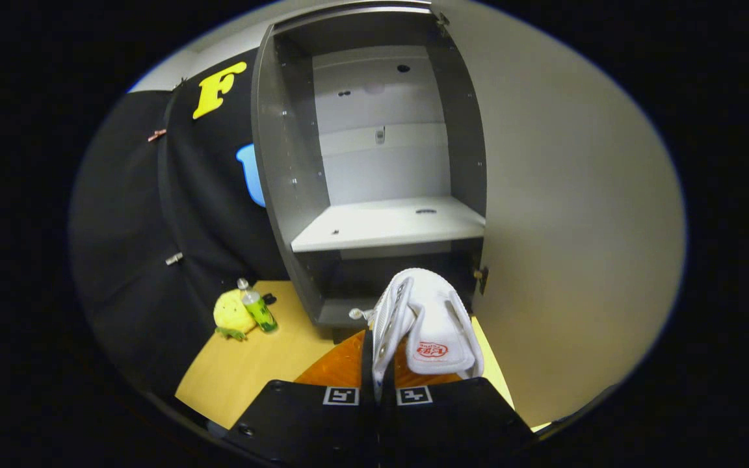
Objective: Open the shoe cabinet door, grab the shoes and put them into the shoe cabinet, then close the shoe cabinet door.
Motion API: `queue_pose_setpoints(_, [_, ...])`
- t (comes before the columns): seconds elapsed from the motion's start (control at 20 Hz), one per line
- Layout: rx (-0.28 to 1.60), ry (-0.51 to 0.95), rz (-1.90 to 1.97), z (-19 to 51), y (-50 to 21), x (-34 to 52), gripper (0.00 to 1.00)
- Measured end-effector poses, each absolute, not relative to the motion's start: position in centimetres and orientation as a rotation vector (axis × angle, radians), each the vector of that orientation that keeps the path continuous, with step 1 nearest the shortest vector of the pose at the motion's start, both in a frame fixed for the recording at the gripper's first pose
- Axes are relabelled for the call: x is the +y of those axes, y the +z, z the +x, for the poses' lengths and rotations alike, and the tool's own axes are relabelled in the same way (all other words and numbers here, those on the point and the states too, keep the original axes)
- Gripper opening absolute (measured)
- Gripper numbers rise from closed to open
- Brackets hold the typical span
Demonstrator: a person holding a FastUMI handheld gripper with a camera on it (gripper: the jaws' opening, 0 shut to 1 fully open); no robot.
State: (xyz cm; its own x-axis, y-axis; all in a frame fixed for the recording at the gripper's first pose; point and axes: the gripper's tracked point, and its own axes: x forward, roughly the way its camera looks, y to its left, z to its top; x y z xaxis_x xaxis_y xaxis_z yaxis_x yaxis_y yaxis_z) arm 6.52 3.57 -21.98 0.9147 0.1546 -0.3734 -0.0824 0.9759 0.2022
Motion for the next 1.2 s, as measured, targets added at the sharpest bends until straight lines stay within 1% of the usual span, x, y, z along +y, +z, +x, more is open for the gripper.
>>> queue_pose_setpoints(0.3, [0.319,0.13,0.126,14.6,-15.0,4.2,0.06])
queue_pose_setpoints(0.55, [0.296,0.15,0.145,22.6,-11.4,4.7,0.06])
queue_pose_setpoints(0.9, [0.337,0.153,0.1,33.7,-13.8,6.5,0.06])
queue_pose_setpoints(1.2, [0.44,0.122,0.004,39.8,-19.1,6.4,0.06])
